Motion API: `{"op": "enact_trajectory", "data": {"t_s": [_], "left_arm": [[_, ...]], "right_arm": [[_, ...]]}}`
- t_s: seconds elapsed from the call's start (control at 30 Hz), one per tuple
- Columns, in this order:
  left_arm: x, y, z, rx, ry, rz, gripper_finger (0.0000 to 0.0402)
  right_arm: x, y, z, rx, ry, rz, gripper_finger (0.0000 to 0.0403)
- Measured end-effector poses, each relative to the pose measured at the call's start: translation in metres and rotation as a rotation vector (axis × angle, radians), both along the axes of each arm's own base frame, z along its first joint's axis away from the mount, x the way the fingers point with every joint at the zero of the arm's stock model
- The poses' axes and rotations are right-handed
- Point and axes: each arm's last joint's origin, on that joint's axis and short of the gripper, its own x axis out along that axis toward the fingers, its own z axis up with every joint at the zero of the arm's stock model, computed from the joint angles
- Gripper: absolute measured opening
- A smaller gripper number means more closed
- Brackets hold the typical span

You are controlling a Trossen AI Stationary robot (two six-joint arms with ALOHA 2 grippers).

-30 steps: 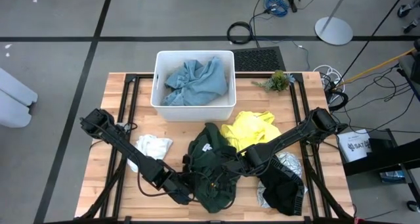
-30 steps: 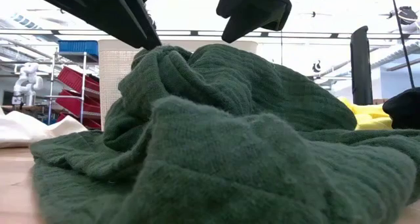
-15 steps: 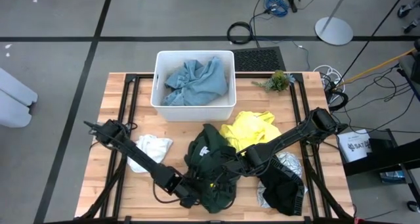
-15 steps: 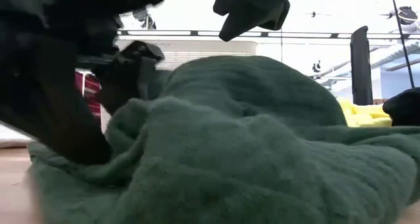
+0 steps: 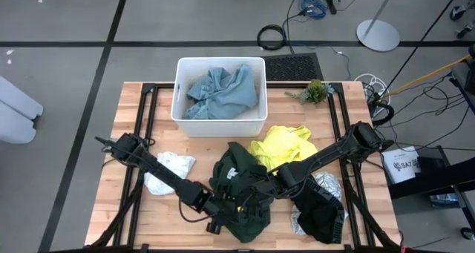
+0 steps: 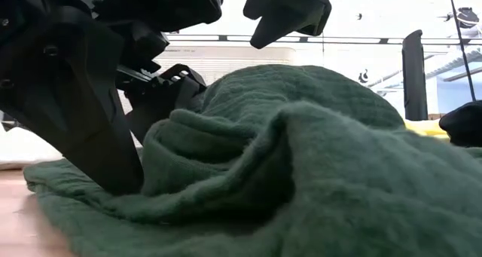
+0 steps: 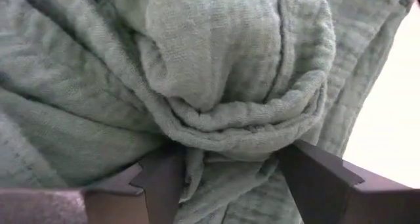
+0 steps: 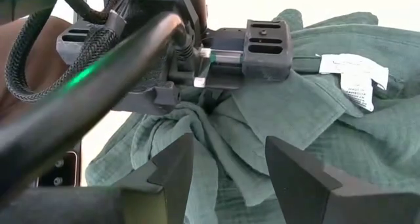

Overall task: Fold laundry
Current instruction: Put the folded green shirt into the white laundry bin

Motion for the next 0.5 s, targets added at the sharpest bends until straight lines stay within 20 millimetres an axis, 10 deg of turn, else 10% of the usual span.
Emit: {"op": "enact_trajectory", "data": {"t_s": [0.5], "left_arm": [[0.0,0.0011,-0.0006,0.035,-0.015,-0.009,0.0022]], "right_arm": [[-0.0041,-0.0003,0.0005,-0.002,0.03,-0.004,0.0178]]}}
